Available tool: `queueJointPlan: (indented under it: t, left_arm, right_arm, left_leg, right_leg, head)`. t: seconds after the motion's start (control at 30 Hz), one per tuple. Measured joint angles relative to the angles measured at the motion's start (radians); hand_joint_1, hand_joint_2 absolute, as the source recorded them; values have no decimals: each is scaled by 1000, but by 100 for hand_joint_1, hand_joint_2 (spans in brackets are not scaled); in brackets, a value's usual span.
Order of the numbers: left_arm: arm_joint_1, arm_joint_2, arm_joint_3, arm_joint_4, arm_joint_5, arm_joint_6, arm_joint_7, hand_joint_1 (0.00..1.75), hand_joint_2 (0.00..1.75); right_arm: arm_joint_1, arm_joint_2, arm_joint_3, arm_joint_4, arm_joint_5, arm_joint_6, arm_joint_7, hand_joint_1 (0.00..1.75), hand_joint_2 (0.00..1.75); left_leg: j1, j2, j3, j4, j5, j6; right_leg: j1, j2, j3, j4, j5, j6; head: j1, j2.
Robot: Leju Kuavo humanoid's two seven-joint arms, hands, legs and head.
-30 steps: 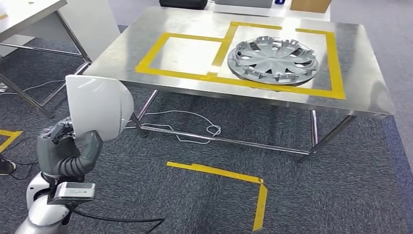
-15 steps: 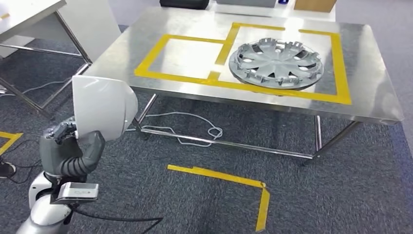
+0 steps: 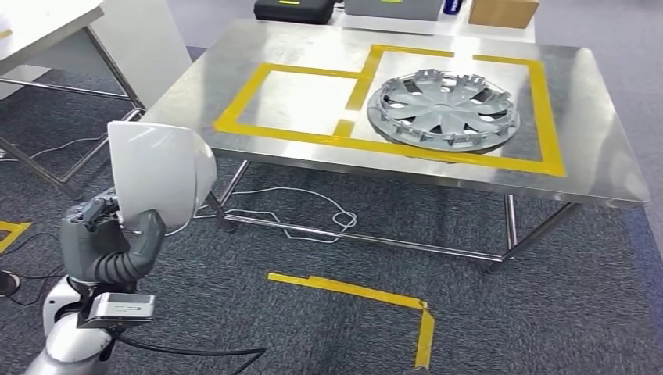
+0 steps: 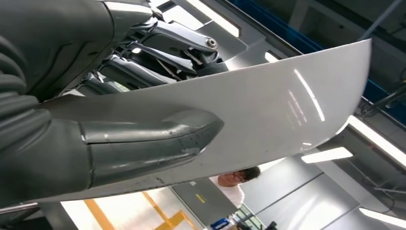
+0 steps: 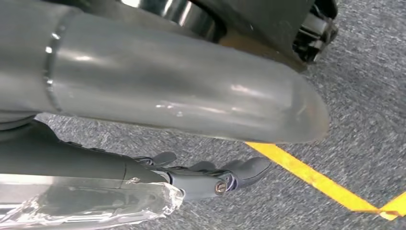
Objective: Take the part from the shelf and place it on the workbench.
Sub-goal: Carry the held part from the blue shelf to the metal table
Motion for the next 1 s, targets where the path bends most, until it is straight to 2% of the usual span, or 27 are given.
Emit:
queueJointPlan:
  t: [0.07, 0.1, 0.17, 0.2, 0.23, 0.27, 0.33, 0.37, 0.4, 0.47, 0.57, 0.63, 0.7, 0.73, 0.77, 0.83, 0.87, 0.9, 0.93, 1.0]
  left_arm:
    - [-4, 0, 0, 0, 0, 0, 0, 175, 175]
    - [-5, -1, 0, 0, 0, 0, 0, 175, 175]
    - [-7, -1, 0, 0, 0, 0, 1, 175, 175]
    - [-7, -1, 0, 0, 0, 0, 1, 175, 175]
    - [-7, -1, 0, 0, 0, 0, 2, 175, 175]
    - [-7, -1, 0, 0, 0, 0, 2, 175, 175]
    - [-7, -1, 0, 0, 0, 0, 2, 175, 175]
    - [-8, 0, 0, 0, 0, 0, 2, 175, 175]
    - [-10, 0, 0, 0, 0, 0, 3, 175, 175]
    - [-12, 0, 0, 0, 0, 0, 3, 175, 175]
    - [-15, 0, 1, 0, 0, 0, 3, 175, 175]
    - [-18, 0, 1, 0, 0, 0, 4, 175, 175]
    - [-18, 2, 1, 0, 0, 0, 5, 175, 175]
    - [-17, 2, 2, 1, 0, 0, 6, 175, 175]
    - [-17, 2, 2, 1, 0, 0, 7, 175, 175]
    - [-19, 3, 2, 1, 0, 0, 8, 175, 175]
    - [-21, 3, 2, 2, 0, 0, 8, 175, 175]
    - [-24, 3, 2, 2, 0, 0, 8, 175, 175]
    - [-26, 3, 2, 2, 0, 0, 10, 175, 175]
    - [-29, 3, 3, 3, -2, 0, 13, 175, 175]
  right_arm:
    - [-1, 0, 0, 0, 0, 0, 0, 0, 0]
    - [-2, 0, 0, 0, 0, 1, -1, 0, 0]
    - [-2, 0, 0, 0, 0, 1, -1, 0, 0]
    - [0, 0, 0, 0, 0, 2, 0, 0, 0]
    - [1, 0, 0, 0, 0, 3, 0, 0, 0]
    - [1, 0, 0, 0, 0, 3, 0, 0, 0]
    - [0, 0, 0, 0, 0, 4, 0, 0, 0]
    - [0, 0, 0, 0, 0, 4, 0, 0, 0]
    - [-1, 0, 0, 0, 0, 4, 0, 0, 0]
    - [-1, 0, 0, 0, 0, 4, 0, 0, 0]
    - [1, 0, 0, 0, -1, 5, 0, 0, 0]
    - [-1, 0, 0, 0, -1, 7, 0, 0, 0]
    - [-2, 0, 0, 0, -1, 8, 0, 0, 0]
    - [-1, 0, 0, 0, -1, 9, 0, 0, 0]
    - [0, 0, 0, 0, -2, 9, 0, 0, 0]
    - [1, 0, 0, 0, -2, 9, 0, 0, 0]
    - [0, 0, 0, 0, -2, 10, 0, 0, 0]
    - [0, 0, 0, 0, -2, 10, 0, 0, 0]
    - [-1, 0, 0, 0, -3, 10, 0, 0, 0]
    - [-2, 0, 0, 0, -3, 10, 0, 0, 0]
  left_leg:
    - [3, 0, 8, -7, 1, 12]
    - [4, 1, 12, -9, 0, 16]
    - [2, 1, 15, -8, -5, 23]
    - [1, 1, 17, -8, -8, 24]
    - [-1, 0, 20, -8, -12, 25]
    - [-2, -1, 26, -8, -16, 25]
    - [-3, -2, 40, -8, -27, 22]
    - [-5, -3, 45, -7, -32, 18]
    - [-6, -2, 47, -7, -35, 14]
    - [-7, -2, 47, -7, -39, 5]
    - [-5, -2, 41, 13, -60, -10]
    - [-3, -2, -3, 104, -105, -18]
    - [1, -2, -71, 223, -145, -24]
    - [4, -2, -93, 253, -142, -28]
    - [7, -2, -98, 250, -119, -31]
    - [12, -1, -66, 156, -35, -34]
    - [13, -1, -43, 101, -5, -34]
    - [12, 0, -22, 53, 8, -30]
    - [11, 0, -11, 26, 7, -26]
    - [8, -1, -2, 7, -9, -12]
  right_leg:
    - [-1, -1, -15, 34, -23, 10]
    - [-2, -2, -40, 83, -48, 14]
    - [-3, -2, -115, 218, -102, 19]
    - [-4, -2, -149, 269, -113, 20]
    - [-4, -2, -167, 287, -104, 19]
    - [-3, -2, -164, 263, -75, 17]
    - [-1, -2, -110, 134, 5, 7]
    - [2, -3, -78, 72, 31, 1]
    - [4, -2, -57, 32, 42, -3]
    - [8, -1, -45, 13, 36, -10]
    - [2, -1, -34, -1, 35, -21]
    - [0, -2, -25, -8, 33, -28]
    - [0, -2, -18, -8, 26, -33]
    - [0, -2, -14, -8, 23, -34]
    - [0, -1, -8, -8, 19, -33]
    - [-2, 1, 5, -6, 8, -28]
    - [0, 2, 9, -3, 2, -22]
    - [1, 3, 11, 0, -3, -16]
    - [2, 3, 10, 1, -7, -10]
    - [2, 0, 9, 0, -11, 1]
  head:
    - [3, 0]
    - [6, 0]
    - [10, 0]
    - [11, 0]
    - [11, 0]
    - [11, 0]
    - [11, 0]
    - [10, 0]
    - [9, 0]
    - [6, 0]
    - [2, 0]
    - [-1, 0]
    - [-1, 0]
    - [-1, 0]
    - [-1, 0]
    - [-2, 0]
    - [-3, 0]
    - [-3, 0]
    - [-3, 0]
    - [-2, 0]
